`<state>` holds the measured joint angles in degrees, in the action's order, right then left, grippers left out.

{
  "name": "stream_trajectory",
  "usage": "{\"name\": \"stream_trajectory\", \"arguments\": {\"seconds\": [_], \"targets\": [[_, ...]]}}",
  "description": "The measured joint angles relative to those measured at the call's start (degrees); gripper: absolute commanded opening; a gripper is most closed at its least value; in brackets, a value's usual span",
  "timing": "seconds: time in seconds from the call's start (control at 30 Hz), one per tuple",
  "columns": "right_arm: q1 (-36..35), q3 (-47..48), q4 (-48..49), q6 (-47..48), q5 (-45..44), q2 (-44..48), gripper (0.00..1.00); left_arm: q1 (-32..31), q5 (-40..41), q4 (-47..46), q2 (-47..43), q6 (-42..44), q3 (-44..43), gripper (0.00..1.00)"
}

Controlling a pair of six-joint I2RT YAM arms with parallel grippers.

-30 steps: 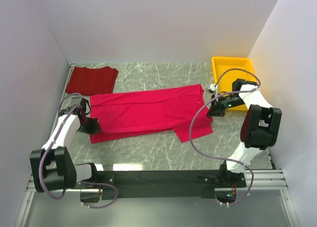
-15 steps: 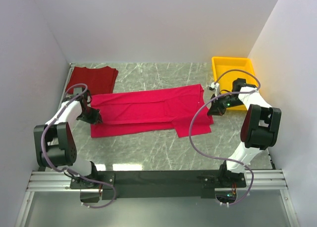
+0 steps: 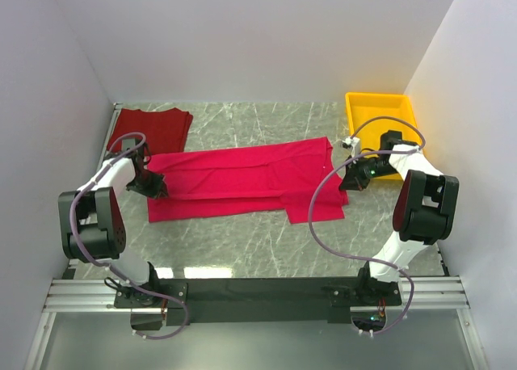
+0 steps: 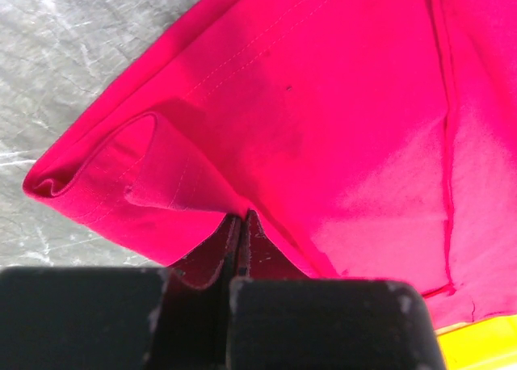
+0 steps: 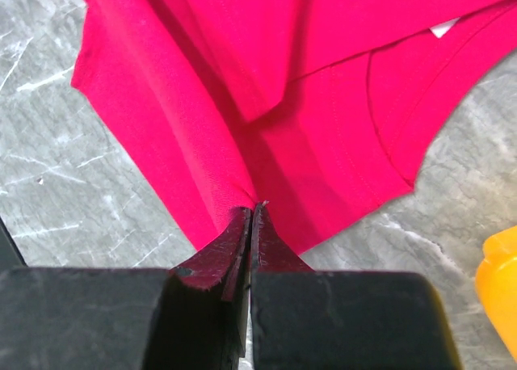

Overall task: Fold and stack the t-shirts
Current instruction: Fold the tshirt

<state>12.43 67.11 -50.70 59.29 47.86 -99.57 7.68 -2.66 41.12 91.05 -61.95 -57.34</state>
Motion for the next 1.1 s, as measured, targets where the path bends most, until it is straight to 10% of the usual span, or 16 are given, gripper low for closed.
{"name": "stream_trajectory", "arguments": {"seconds": [1.1], "targets": [[-1.3, -0.4, 8.2, -11.6, -4.4, 0.0, 0.00, -0.5, -0.5, -0.2, 6.2, 1.3, -6.2, 0.00]]}}
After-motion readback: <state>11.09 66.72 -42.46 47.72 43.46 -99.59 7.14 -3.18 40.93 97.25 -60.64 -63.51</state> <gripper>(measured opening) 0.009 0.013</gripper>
